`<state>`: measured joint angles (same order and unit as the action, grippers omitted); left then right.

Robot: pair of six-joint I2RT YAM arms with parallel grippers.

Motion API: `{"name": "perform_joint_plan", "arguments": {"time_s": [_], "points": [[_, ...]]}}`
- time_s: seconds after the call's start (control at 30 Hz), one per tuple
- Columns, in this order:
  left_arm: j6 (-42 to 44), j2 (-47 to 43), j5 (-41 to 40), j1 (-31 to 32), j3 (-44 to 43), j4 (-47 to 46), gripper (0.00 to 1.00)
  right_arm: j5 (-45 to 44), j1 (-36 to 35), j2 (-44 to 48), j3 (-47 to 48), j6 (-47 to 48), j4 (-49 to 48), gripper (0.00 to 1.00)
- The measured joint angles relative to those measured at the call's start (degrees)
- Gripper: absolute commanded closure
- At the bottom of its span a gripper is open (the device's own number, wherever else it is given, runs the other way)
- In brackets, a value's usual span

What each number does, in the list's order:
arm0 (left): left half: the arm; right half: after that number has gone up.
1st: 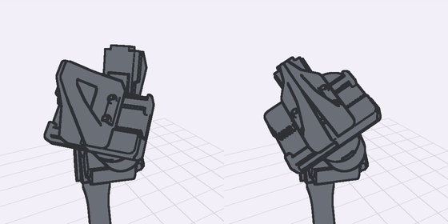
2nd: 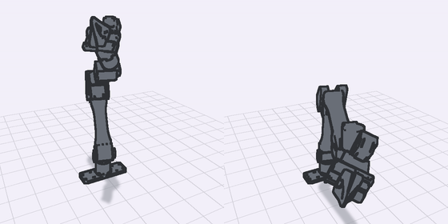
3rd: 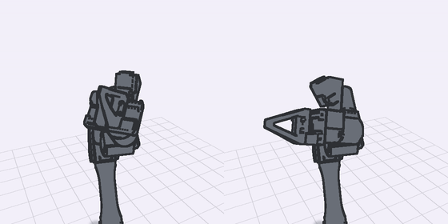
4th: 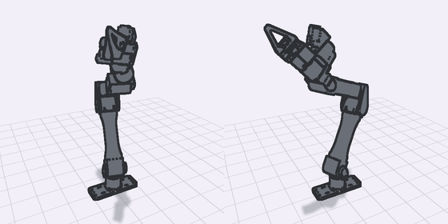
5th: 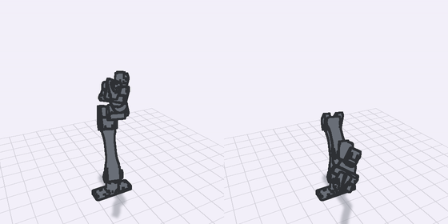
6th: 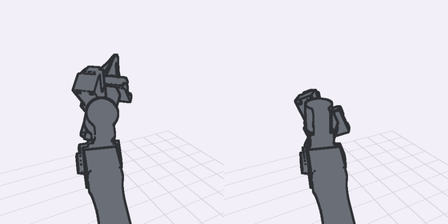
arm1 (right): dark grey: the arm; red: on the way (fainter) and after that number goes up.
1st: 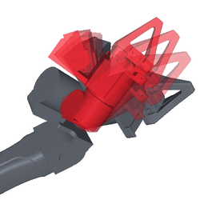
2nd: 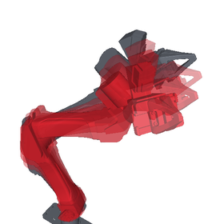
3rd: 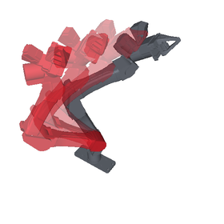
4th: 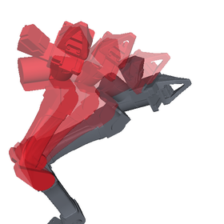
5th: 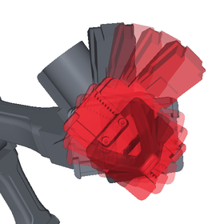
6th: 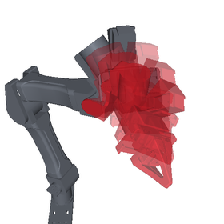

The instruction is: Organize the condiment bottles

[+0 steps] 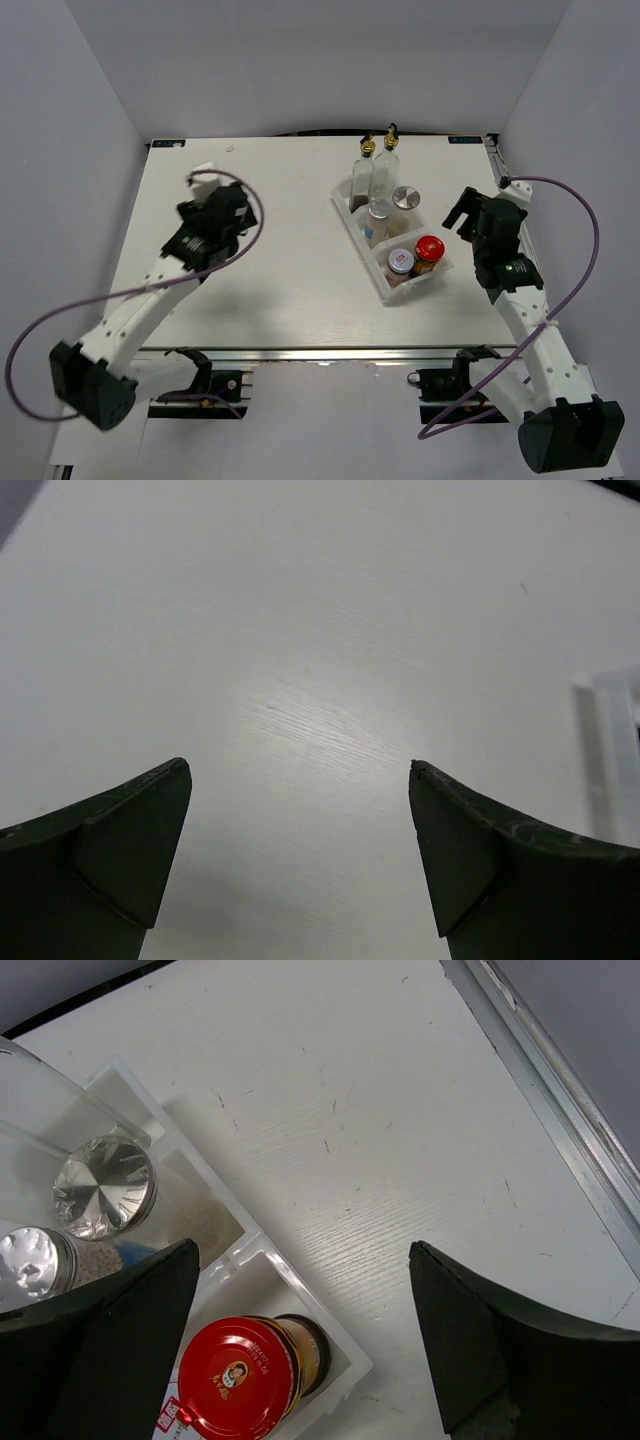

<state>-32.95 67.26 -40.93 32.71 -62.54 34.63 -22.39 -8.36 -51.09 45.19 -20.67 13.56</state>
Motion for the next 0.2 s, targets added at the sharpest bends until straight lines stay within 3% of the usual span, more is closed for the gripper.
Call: {"name": "perform_joint_plan", "arguments": {"time_s": [0.1,0.2], "points": [[-1.25,-10.93,-0.96,-5.77,7.21,-0.61,0.02,-0.04,0.02,0.22,0.00,-0.02,-0.15,0.11],[-2.03,-16.33,-1.62,-6.45,8.24,-2.08,0.02,0.04,0.02,0.09,0.00,-0.04,-0.26,0.10]]}}
